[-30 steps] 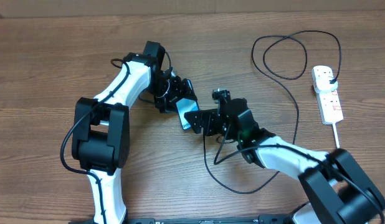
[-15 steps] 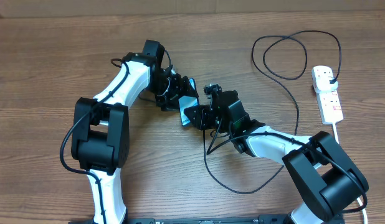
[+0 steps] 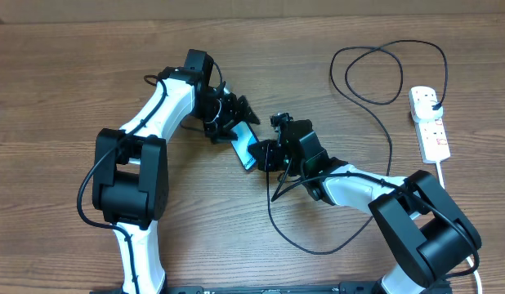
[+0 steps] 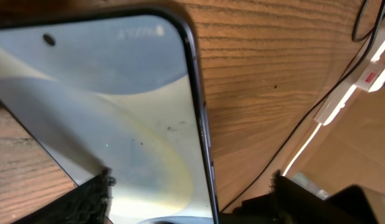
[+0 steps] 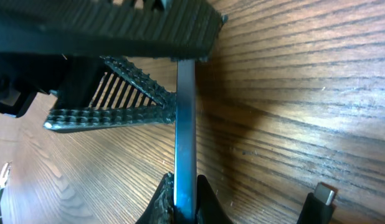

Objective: Plug charger to phone and switch on socket

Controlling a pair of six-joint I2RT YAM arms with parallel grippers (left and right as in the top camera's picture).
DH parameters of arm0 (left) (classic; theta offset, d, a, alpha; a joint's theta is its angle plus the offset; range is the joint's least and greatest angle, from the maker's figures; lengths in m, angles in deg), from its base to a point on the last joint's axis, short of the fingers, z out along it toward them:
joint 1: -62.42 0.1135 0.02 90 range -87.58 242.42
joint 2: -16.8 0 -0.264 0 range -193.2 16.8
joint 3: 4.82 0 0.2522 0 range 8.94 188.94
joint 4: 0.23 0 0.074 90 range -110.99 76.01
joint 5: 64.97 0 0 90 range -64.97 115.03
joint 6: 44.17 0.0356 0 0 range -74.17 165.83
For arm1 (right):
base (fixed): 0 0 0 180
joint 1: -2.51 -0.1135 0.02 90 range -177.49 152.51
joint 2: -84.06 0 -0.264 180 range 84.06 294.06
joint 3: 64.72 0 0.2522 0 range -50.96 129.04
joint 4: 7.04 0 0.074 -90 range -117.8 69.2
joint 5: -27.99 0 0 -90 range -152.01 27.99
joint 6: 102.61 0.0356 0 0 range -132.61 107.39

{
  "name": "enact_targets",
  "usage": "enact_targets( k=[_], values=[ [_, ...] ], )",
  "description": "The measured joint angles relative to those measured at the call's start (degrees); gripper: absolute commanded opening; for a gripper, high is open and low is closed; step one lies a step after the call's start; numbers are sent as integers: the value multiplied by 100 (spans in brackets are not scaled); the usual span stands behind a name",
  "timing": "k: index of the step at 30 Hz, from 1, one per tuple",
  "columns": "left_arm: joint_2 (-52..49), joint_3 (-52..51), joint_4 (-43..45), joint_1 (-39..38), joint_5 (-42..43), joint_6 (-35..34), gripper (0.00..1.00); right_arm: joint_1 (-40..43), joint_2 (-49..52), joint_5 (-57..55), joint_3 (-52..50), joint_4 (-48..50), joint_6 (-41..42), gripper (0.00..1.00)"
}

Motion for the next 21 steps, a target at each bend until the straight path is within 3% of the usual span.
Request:
enact_targets(
  k=[2,7,13,18,21],
  values=[
    [2,0,7,0,-2,87,100,55,-24,85,0,-59,15,4],
    [142,0,13,11,-92,487,100,457,-560,310,0,-474,92,4],
    [1051,0,72,44,-542,1110,99,1025,-1635,841,0,-619,632,4],
    [1572,-131,737,44,-380,1327,97,1565,-1749,1788,2,-785,1137,4],
    [2061,-745,1099,44,-284,1360,98,1845,-1749,2315,2,-811,1266,4]
  ],
)
